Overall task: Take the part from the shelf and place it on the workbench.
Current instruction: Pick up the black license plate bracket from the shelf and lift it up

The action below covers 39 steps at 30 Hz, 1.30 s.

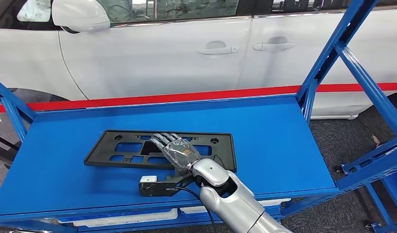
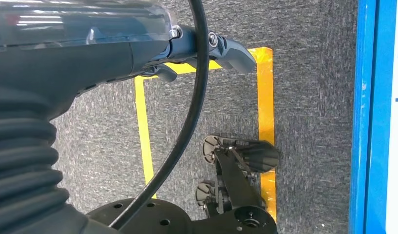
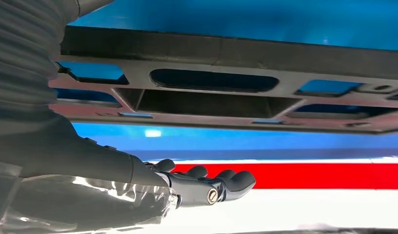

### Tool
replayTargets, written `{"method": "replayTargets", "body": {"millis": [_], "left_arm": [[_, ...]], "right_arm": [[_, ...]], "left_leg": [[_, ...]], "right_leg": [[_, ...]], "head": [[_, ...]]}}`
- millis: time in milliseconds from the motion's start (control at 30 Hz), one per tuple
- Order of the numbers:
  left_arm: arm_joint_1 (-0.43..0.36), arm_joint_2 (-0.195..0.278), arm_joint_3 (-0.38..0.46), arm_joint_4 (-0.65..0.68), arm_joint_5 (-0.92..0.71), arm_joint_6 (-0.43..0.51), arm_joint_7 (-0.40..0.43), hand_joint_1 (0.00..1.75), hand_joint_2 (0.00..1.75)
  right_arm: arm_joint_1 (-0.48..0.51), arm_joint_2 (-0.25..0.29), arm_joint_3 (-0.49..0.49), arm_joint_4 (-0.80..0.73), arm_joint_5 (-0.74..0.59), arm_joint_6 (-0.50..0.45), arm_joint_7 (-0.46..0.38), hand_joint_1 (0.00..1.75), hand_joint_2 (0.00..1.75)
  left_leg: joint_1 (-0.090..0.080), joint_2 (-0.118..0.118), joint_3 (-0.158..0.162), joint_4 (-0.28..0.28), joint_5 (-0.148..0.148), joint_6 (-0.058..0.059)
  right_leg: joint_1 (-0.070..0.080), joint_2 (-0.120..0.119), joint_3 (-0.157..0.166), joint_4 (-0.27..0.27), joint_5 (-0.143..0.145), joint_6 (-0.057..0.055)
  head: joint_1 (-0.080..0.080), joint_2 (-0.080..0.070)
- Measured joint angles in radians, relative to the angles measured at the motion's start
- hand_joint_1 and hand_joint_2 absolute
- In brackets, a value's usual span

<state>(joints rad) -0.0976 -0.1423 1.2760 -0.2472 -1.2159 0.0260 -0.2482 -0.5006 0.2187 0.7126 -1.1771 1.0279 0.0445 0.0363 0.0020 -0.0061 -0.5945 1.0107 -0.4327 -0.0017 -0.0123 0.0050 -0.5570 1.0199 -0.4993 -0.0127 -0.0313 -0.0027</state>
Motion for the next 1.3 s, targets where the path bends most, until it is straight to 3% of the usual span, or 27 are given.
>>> {"method": "replayTargets", "body": {"millis": [333,433,567,600,767,1300], "left_arm": [[-0.001,0.000,-0.003,0.000,-0.008,-0.002,-0.001,0.00,1.75],[-0.001,0.000,-0.005,0.000,-0.012,-0.004,0.000,0.00,1.75],[-0.001,0.000,-0.006,0.000,-0.012,-0.004,0.002,0.00,1.75],[-0.001,0.000,-0.006,0.000,-0.012,-0.004,0.002,0.00,1.75],[-0.002,0.000,-0.006,0.000,-0.012,-0.004,0.002,0.00,1.75],[-0.002,0.000,-0.006,0.000,-0.011,-0.004,0.006,0.00,1.75]], "right_arm": [[-0.038,0.017,-0.044,0.114,0.057,-0.026,0.028,0.03,1.75],[-0.045,0.019,-0.069,0.143,0.082,-0.033,0.035,0.46,1.75],[-0.049,0.019,-0.104,0.172,0.110,-0.041,0.040,1.51,1.75],[-0.050,0.019,-0.111,0.177,0.113,-0.042,0.040,1.58,1.75],[-0.057,0.024,-0.129,0.190,0.126,-0.048,0.038,1.71,1.75],[-0.062,0.033,-0.155,0.194,0.153,-0.048,0.032,1.75,1.75]], "left_leg": [[0.000,0.000,0.000,0.000,0.000,0.000],[0.000,0.000,0.000,0.001,0.000,0.000],[0.000,0.000,0.000,0.001,0.000,0.000],[0.000,0.000,0.000,0.001,0.000,0.000],[0.000,0.000,0.000,0.001,0.000,0.000],[0.000,0.000,0.001,0.003,0.000,0.000]], "right_leg": [[0.000,0.000,0.000,0.000,0.000,0.000],[0.000,0.000,0.000,0.000,0.000,0.000],[0.000,0.000,0.000,0.000,0.000,0.000],[0.000,0.000,0.000,0.000,0.000,0.000],[0.000,0.000,0.001,0.000,0.000,0.000],[0.000,-0.002,0.003,0.000,0.001,0.001]], "head": [[0.000,0.000],[0.000,0.000],[0.000,0.000],[0.000,0.000],[0.000,0.000],[0.000,0.000]]}}
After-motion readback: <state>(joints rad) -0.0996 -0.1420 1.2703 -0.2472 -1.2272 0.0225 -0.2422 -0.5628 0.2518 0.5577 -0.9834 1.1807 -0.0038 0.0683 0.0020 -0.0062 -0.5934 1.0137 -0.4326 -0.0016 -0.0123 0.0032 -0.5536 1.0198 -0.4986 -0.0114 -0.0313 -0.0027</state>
